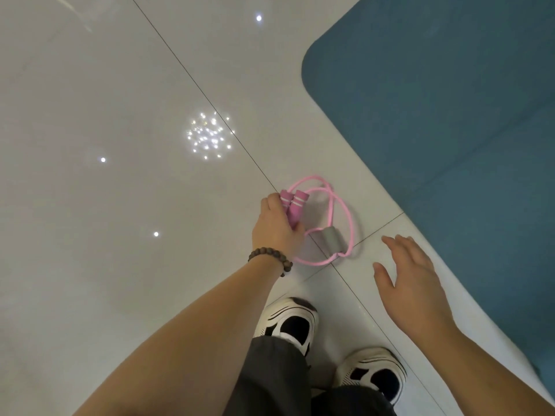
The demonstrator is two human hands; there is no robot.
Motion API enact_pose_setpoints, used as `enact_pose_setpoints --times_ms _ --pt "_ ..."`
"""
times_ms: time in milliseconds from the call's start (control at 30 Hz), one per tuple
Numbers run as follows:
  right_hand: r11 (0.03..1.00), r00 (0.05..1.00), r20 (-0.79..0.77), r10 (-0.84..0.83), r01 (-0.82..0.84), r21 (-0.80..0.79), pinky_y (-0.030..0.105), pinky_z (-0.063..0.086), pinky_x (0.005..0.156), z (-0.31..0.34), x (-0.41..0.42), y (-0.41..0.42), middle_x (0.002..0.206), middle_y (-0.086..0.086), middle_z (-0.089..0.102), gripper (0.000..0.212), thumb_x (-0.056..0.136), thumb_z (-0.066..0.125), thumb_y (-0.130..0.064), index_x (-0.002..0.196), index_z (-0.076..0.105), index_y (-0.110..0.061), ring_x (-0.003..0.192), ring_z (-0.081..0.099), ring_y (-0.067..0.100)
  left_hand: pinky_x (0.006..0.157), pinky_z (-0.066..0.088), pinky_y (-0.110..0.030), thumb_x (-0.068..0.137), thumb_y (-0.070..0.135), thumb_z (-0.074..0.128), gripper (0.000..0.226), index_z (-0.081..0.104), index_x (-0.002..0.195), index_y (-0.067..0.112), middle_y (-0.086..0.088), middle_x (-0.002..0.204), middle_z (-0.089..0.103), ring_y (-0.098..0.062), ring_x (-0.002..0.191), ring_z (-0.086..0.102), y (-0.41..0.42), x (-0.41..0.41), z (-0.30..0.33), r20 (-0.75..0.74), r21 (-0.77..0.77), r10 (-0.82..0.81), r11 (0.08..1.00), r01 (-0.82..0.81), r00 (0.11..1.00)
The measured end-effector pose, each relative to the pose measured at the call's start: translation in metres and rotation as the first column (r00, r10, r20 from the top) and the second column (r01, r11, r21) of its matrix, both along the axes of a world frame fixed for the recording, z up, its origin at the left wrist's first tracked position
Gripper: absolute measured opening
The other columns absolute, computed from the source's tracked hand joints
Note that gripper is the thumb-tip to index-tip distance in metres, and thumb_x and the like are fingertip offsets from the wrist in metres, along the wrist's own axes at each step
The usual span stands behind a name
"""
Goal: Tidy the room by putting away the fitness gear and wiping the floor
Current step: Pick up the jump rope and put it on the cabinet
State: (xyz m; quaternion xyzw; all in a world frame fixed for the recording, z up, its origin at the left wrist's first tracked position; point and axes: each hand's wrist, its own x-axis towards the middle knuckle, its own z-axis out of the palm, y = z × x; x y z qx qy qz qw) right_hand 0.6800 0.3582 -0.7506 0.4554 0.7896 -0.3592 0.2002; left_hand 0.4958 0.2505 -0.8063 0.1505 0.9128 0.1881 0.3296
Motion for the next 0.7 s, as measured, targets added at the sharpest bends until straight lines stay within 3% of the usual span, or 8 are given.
enact_pose_setpoints --times_ms 400,567,700 --pt "0.970 0.970 -0.014 -0.243 0.244 0.021 0.039 0.032 0.109 0.157 0.024 0.002 0.151 0.002 0.033 0.046 0.096 0.048 -0.028 0.141 0.039 -0.022 0.139 0.029 0.020 0.066 0.045 -0.031 0.084 0.030 0.059 0.048 0.039 0.125 0.016 0.002 0.115 0.055 -0.023 0.087 0.061 0.051 0.059 0.180 -0.074 0.030 -0.301 0.952 0.304 0.951" --pt "0.932 0.934 -0.013 -0.357 0.358 0.051 0.040 0.032 0.112 0.229 0.042 -0.002 0.151 0.002 0.034 0.047 0.096 0.048 -0.029 0.141 0.040 -0.019 0.140 0.029 0.021 0.063 0.039 -0.028 0.085 0.034 0.059 0.046 0.040 0.123 0.016 0.003 0.112 0.054 -0.018 0.074 0.050 0.076 0.079 0.256 -0.057 0.053 -0.403 0.912 0.406 0.913" --pt "0.869 0.873 -0.033 -0.487 0.488 0.088 0.043 0.031 0.113 0.283 0.066 0.000 0.151 0.004 0.035 0.046 0.096 0.049 -0.026 0.140 0.042 -0.018 0.141 0.026 0.023 0.066 0.048 -0.033 0.084 0.032 0.061 0.046 0.041 0.121 0.016 0.001 0.113 0.055 -0.021 0.080 0.058 0.094 0.096 0.313 -0.085 0.090 -0.506 0.854 0.513 0.858"
